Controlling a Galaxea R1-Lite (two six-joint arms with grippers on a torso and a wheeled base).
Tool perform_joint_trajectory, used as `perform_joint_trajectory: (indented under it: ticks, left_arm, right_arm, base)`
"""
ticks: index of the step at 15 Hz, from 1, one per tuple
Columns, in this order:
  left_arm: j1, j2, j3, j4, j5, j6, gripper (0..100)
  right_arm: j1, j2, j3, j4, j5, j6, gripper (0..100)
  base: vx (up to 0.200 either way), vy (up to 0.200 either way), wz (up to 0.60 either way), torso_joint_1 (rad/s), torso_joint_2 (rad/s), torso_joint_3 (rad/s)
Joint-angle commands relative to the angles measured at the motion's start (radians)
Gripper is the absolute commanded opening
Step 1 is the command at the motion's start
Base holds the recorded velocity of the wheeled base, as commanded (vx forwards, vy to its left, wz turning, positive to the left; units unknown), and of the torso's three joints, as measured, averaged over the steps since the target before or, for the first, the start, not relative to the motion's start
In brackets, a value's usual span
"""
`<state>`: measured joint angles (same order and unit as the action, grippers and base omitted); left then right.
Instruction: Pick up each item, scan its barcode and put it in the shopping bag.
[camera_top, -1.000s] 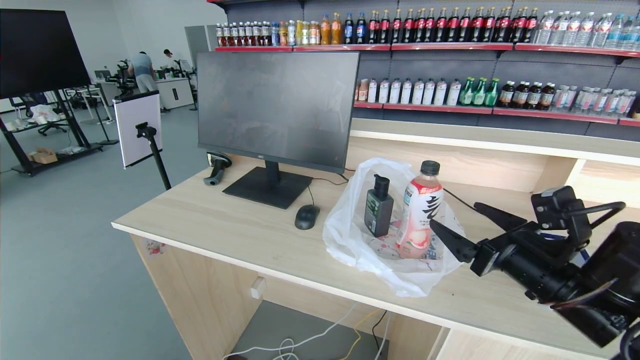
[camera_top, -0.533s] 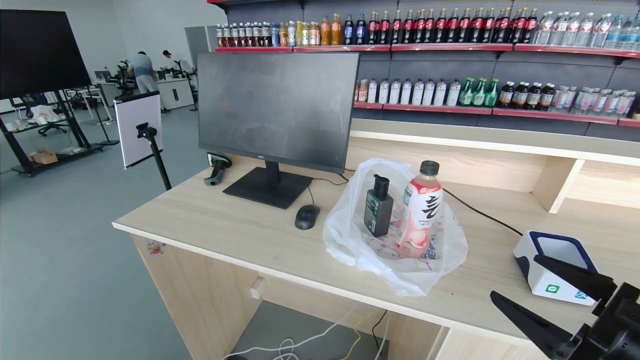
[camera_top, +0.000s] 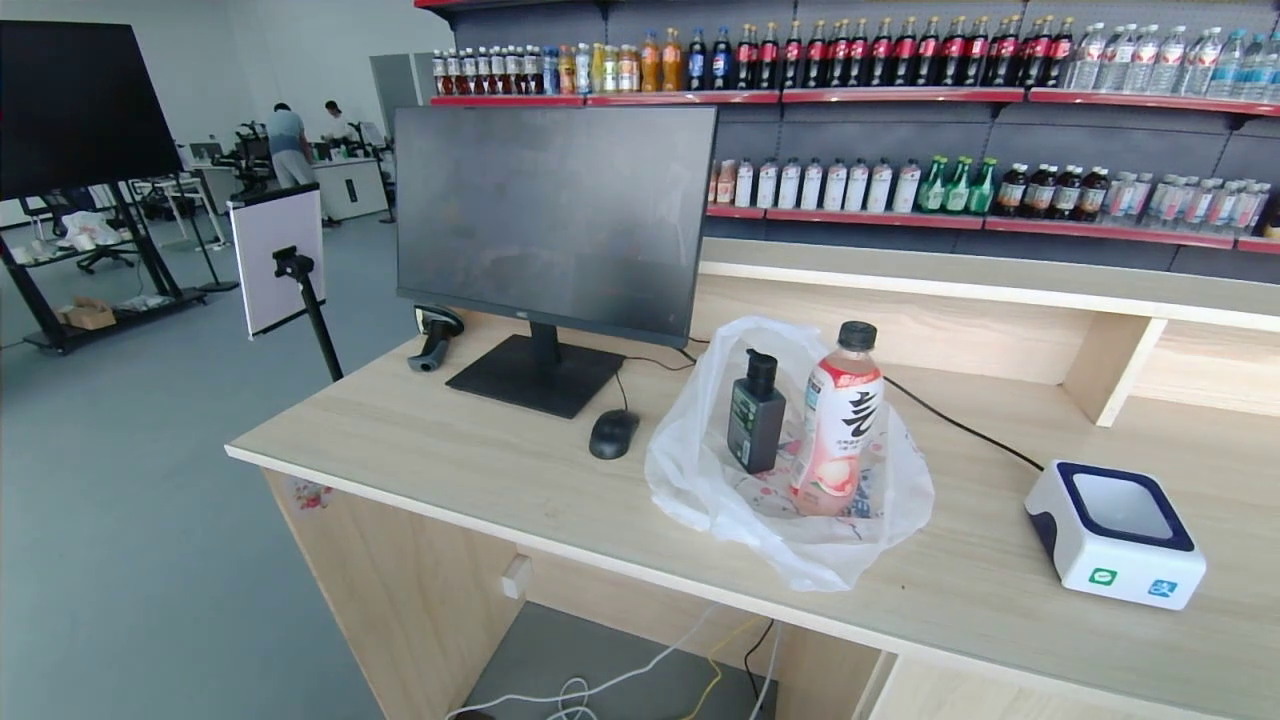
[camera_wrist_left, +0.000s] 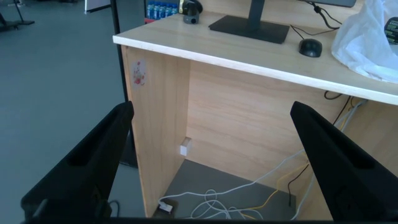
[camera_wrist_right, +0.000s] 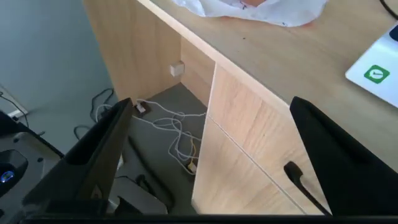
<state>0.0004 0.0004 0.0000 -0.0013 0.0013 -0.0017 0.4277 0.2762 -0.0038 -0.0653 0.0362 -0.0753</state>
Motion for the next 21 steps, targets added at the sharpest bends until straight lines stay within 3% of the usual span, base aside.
perform_joint_trajectory:
  ticks: [1, 4, 6, 7, 9, 13, 21]
  left_arm:
    - [0.001, 0.001, 0.000, 0.000, 0.000, 0.002, 100]
    - [0.000, 0.000, 0.000, 0.000, 0.000, 0.002, 100]
    - [0.001, 0.000, 0.000, 0.000, 0.000, 0.000, 100]
    - [0.001, 0.000, 0.000, 0.000, 0.000, 0.000, 100]
    - [0.000, 0.000, 0.000, 0.000, 0.000, 0.000, 100]
    - [0.000, 0.000, 0.000, 0.000, 0.000, 0.000, 100]
    - [0.001, 0.000, 0.000, 0.000, 0.000, 0.000, 100]
  right_arm:
    - [-0.150, -0.195, 0.004, 0.064, -0.021, 0.035, 100]
    - [-0.300, -0.155, 0.004, 0.065, -0.021, 0.043, 100]
    - [-0.454, -0.146, 0.004, 0.064, -0.021, 0.057, 100]
    - [-0.475, -0.150, 0.004, 0.064, -0.021, 0.060, 100]
    - [-0.423, -0.241, 0.004, 0.065, -0.019, 0.052, 100]
    - [-0.426, -0.276, 0.004, 0.067, -0.016, 0.039, 100]
    - [-0.426, -0.276, 0.004, 0.067, -0.018, 0.042, 100]
  base:
    - [0.000, 0.000, 0.00, 0.000, 0.00, 0.000]
    - [0.000, 0.000, 0.00, 0.000, 0.00, 0.000]
    - [0.000, 0.000, 0.00, 0.000, 0.00, 0.000]
    - [0.000, 0.000, 0.00, 0.000, 0.00, 0.000]
    - [0.000, 0.000, 0.00, 0.000, 0.00, 0.000]
    - [0.000, 0.000, 0.00, 0.000, 0.00, 0.000]
    - [-0.200, 0.000, 0.00, 0.005, 0.00, 0.003]
